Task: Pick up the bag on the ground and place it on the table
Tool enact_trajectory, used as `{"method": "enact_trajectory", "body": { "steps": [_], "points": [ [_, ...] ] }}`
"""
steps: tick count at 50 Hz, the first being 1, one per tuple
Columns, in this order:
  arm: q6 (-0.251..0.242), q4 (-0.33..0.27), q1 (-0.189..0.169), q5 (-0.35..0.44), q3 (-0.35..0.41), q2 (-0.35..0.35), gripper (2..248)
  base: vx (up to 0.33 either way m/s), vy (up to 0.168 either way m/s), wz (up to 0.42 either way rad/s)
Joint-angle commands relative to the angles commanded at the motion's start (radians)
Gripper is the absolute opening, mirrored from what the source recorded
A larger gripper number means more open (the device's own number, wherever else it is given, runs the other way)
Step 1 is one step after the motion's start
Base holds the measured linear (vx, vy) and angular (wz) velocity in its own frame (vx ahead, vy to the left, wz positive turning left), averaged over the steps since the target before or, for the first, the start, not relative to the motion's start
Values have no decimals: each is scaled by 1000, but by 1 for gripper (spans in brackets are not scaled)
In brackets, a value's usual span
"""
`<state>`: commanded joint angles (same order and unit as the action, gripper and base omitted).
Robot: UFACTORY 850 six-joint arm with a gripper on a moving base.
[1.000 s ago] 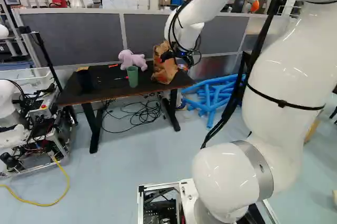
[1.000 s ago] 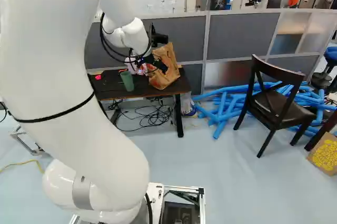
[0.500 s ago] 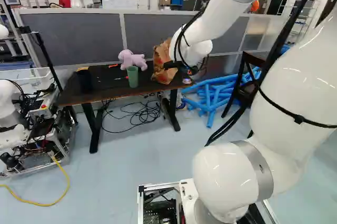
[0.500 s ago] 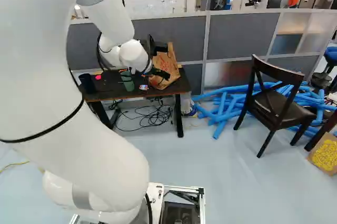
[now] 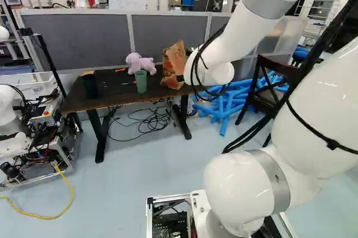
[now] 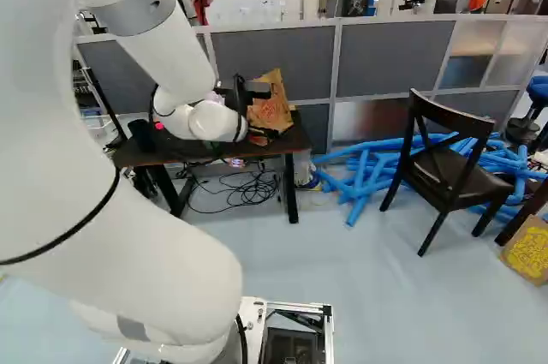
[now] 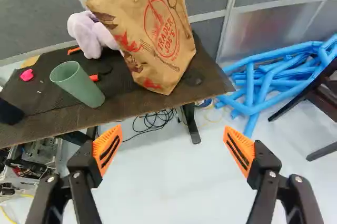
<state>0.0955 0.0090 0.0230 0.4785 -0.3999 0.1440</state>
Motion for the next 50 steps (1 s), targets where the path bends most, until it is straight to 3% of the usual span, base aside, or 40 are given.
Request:
{"method": "enact_trajectory", "body": {
  "steps": [25, 50],
  "points": [
    [-49, -5, -12, 201, 159, 69, 247, 0, 0, 0],
    [-80, -8, -19, 330, 262, 113, 247, 0, 0, 0]
  ]
}}
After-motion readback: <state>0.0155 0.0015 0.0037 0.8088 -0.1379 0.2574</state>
